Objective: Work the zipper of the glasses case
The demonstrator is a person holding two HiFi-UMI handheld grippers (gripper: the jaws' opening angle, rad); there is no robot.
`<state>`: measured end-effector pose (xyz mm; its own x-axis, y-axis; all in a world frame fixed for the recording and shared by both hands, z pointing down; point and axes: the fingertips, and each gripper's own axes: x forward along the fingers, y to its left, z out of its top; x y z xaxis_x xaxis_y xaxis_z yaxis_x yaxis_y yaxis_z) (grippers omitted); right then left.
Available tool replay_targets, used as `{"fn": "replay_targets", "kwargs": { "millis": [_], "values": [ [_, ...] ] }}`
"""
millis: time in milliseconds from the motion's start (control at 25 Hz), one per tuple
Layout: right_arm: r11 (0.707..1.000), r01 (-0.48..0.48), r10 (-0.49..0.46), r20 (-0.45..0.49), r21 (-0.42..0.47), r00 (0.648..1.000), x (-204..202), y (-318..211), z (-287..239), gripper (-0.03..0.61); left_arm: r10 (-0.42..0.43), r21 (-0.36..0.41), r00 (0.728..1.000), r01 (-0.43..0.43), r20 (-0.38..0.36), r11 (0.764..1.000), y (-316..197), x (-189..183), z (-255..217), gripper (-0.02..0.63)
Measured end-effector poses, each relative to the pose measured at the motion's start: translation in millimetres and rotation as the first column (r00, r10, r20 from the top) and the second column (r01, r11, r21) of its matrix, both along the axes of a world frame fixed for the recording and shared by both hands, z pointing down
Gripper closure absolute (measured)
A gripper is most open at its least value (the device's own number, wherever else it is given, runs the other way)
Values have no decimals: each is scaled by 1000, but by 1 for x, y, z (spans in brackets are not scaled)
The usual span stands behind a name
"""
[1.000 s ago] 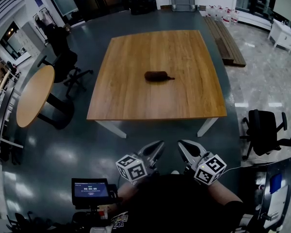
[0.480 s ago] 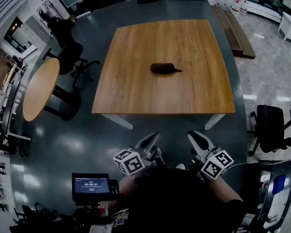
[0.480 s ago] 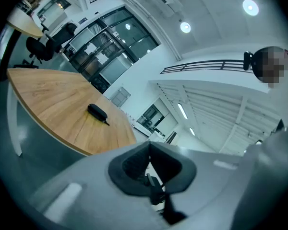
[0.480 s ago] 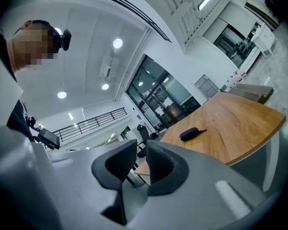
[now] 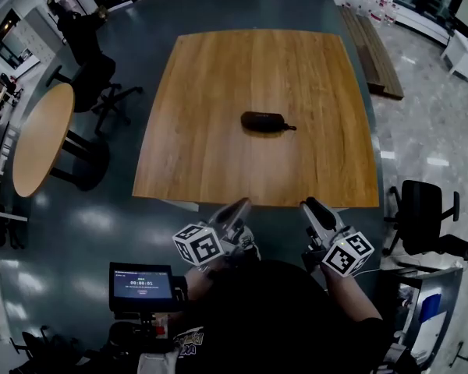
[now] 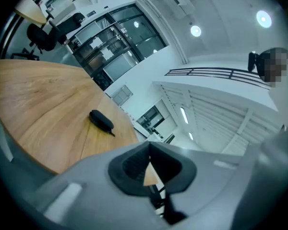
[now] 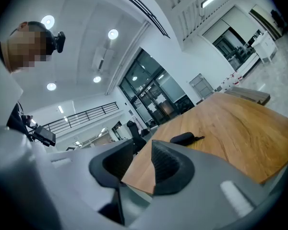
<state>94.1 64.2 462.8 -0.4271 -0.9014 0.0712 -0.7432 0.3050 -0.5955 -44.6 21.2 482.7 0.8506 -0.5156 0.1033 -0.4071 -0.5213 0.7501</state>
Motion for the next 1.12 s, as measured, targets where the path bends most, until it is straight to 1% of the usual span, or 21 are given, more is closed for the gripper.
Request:
{"fn": "replay_targets", "kwargs": {
  "millis": [80,200,240,400,480,520,560,640,720,760,800,840,960,1000,1040,1120],
  "values": [
    [1000,-3,3,-22,-24,1000,1,-31,8,468,27,7,1000,-27,-10,1000,-25,2,-3,614],
    [998,10,-15,-83,-65,996,0,-81,28,464,44,15,999,-44,-19,999,-56,-10,-6,614],
    [997,18,-27,-109,-80,994,2,-98,37,450,39,16,999,-38,-18,999,-65,-16,-5,614],
    [987,53,-84,-207,-152,975,16,-173,71,435,-15,-2,1000,15,-9,1000,-92,-39,5,614],
    [977,88,-141,-281,-195,949,22,-210,90,402,-41,-23,999,40,-12,999,-97,-46,10,614],
    [969,113,-183,-333,-219,925,25,-228,101,398,-52,-28,999,51,-12,998,-99,-49,12,614],
    [958,142,-232,-384,-247,894,28,-245,112,381,-65,-31,998,65,-10,997,-101,-52,13,614],
    [926,204,-338,-458,-316,822,31,-276,133,339,-106,-43,994,106,-7,993,-107,-60,17,614],
    [887,256,-431,-484,-385,762,29,-299,152,307,-151,-61,988,151,-9,987,-111,-66,20,614],
    [866,277,-468,-483,-416,740,28,-308,160,307,-169,-68,986,168,-8,983,-112,-67,22,614],
    [846,294,-500,-470,-444,727,26,-316,167,307,-184,-76,983,183,-6,980,-112,-66,24,614],
    [827,312,-526,-446,-468,724,24,-323,174,307,-197,-87,980,196,-3,977,-112,-64,26,614],
    [777,365,-573,-337,-513,747,17,-338,196,283,-230,-117,973,229,12,966,-108,-59,33,614],
    [760,382,-591,-313,-526,744,15,-339,202,271,-242,-119,970,243,23,963,-107,-60,34,614],
    [740,400,-615,-304,-540,727,12,-339,207,257,-256,-118,966,259,35,959,-107,-62,35,614],
    [688,446,-680,-295,-572,671,4,-334,217,218,-291,-120,955,295,48,948,-109,-66,35,614]
  ]
}}
